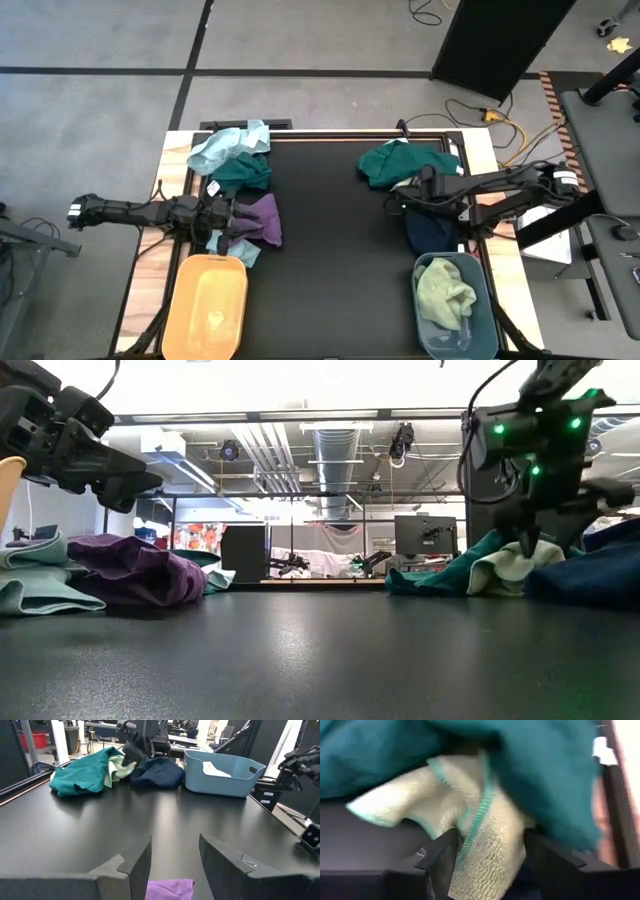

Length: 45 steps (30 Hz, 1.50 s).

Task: Sort microfiber towel by color & place in baskets
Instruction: Put the light green microfiber towel into the blue bin

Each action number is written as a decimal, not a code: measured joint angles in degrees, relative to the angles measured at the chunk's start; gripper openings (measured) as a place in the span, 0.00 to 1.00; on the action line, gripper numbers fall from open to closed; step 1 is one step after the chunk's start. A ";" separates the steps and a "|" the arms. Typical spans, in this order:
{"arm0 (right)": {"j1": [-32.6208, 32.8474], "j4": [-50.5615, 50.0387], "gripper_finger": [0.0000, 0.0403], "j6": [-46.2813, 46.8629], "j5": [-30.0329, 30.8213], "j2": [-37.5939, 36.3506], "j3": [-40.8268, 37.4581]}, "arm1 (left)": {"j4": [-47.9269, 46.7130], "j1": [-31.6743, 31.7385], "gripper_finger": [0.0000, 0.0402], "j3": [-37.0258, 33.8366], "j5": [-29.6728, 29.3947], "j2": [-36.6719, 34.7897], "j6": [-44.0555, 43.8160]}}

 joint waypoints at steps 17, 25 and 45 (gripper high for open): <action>0.02 13.43 0.05 -17.22 -0.47 0.06 0.75 | 0.00 0.00 0.38 0.00 0.00 0.02 0.00; 4.07 12.27 0.03 -34.07 -6.03 -6.19 19.85 | -0.02 0.00 0.38 0.00 0.00 0.02 0.02; 2.49 -29.57 0.03 -14.35 25.32 -8.25 25.50 | -0.01 -0.02 0.38 0.00 0.00 0.02 0.01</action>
